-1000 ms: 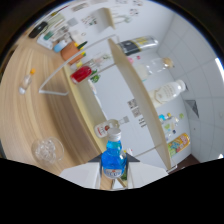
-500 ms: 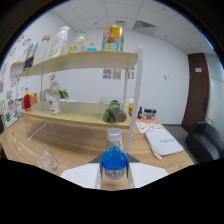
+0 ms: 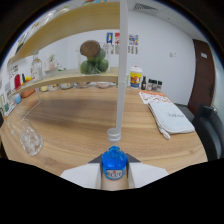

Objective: Make me a cup of Mount Fuji.

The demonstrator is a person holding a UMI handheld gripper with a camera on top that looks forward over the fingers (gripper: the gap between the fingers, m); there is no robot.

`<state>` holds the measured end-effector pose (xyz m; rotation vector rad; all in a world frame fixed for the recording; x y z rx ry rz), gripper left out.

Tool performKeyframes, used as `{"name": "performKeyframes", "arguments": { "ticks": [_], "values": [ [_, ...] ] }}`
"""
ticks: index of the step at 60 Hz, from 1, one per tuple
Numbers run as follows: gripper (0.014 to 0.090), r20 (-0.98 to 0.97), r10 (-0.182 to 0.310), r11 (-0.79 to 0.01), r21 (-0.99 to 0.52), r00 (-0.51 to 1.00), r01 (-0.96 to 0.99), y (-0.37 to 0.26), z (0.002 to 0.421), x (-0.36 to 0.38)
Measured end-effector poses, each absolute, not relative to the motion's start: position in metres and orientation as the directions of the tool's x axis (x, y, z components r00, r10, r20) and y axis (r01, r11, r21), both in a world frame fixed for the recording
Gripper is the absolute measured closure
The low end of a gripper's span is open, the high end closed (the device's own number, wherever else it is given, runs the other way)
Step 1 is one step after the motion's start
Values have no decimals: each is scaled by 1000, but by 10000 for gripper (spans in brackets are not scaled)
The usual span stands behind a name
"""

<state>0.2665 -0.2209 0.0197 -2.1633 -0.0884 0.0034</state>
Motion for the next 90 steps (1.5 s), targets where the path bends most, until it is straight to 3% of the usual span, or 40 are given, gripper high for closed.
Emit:
{"name": "performKeyframes", "arguments": {
  "ticks": [9, 20, 26, 30, 32, 38, 46, 70, 83, 90],
  "values": [
    [678, 22, 58, -572, -819, 998, 51, -224, 17, 267],
    [656, -6, 9, -591, -807, 1000, 1, -235, 15, 270],
    [460, 6, -46, -608, -794, 999, -23, -245, 21, 275],
    [239, 13, -76, -596, -802, 997, -35, -251, 34, 274],
    [184, 22, -101, -589, -807, 995, -42, -256, 43, 274],
    [196, 29, -157, -555, -829, 987, -64, -269, 75, 264],
    [197, 30, -168, -534, -843, 985, -65, -284, 106, 223],
    [183, -17, -99, -556, -828, 995, -69, -265, 144, 58],
    [184, -6, -93, -565, -823, 996, -58, -253, 222, 13],
    [187, -28, -70, -508, -859, 997, -60, -243, 279, -11]
  ]
}}
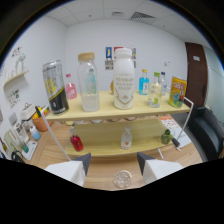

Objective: Make me a cup of Mount Fuji.

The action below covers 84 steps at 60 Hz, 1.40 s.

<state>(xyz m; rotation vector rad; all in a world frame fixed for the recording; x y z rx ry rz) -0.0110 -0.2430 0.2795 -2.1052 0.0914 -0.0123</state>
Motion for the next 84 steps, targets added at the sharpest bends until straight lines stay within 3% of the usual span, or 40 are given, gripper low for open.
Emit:
{"name": "performKeyframes", "arguments": {
  "ticks": [13, 29, 37, 47, 58, 65, 77, 84],
  "values": [
    [182, -25, 15, -314, -949, 1000, -19, -206, 377, -54],
    [208, -10, 30, -211, -978, 1000, -4, -137, 399, -71],
    [326, 10, 8, -214, -977, 1000, 12, -109, 388, -67],
    [617, -6, -28, -204, -979, 1000, -11, -94, 387, -60],
    [637, -11, -49, -224, -974, 999, -22, -96, 387, -59],
    [650, -1, -47, -193, -981, 999, -10, -108, 404, -61],
    [649, -17, 5, -87, -996, 1000, -17, -150, 443, -71],
    [650, -21, 27, -78, -997, 999, -19, -181, 425, -74]
  ]
}}
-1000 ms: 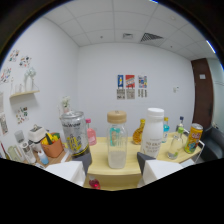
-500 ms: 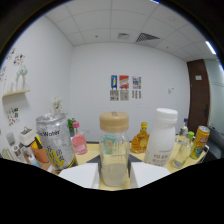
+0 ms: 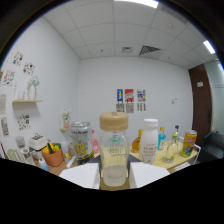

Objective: Make me a cup of Mount Fuji.

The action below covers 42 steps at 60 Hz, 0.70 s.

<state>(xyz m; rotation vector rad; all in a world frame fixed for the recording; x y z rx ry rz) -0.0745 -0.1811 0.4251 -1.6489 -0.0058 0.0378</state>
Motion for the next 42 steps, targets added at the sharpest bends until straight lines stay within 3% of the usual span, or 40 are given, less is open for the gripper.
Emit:
{"name": "performKeyframes", "arguments": {
  "ticks": [26, 32, 42],
  "values": [
    [651, -82, 52, -306, -950, 995, -62, -228, 190, -87],
    [652, -144, 37, -346, -930, 989, -122, -229, 148, -85],
    [652, -432, -46, -400, -818, 901, -413, -225, 111, -82]
  ]
}}
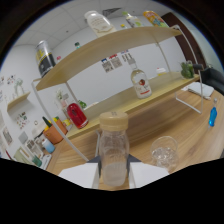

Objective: Make me a cup of Mount Fuji.

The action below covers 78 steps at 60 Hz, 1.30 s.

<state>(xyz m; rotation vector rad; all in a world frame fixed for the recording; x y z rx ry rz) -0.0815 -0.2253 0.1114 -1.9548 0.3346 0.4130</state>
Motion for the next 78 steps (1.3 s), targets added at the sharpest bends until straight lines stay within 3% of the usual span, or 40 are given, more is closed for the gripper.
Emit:
{"name": "performKeyframes", "arguments": {
  "ticks": [7, 17, 34, 41, 48, 60, 64, 68, 78],
  "values": [
    [652, -652, -111, -371, -673, 750, -640, -223, 111, -77],
    [650, -887, -155, -306, -376, 435, -875, -221, 121, -77],
    [654, -990, -120, -197, 97, -75, -976, -214, 142, -75],
    [655, -955, -80, -167, 297, -287, -940, -212, 150, -68],
    [653, -925, -62, -153, 380, -375, -912, -210, 153, -63],
    [651, -929, -71, -175, 369, -362, -913, -210, 154, -65],
    [652, -953, -84, -198, 302, -291, -932, -213, 155, -70],
    [653, -987, -93, -227, 148, -130, -963, -217, 159, -74],
    [652, -879, -22, -273, -454, 477, -848, -222, 177, -83]
  ]
}}
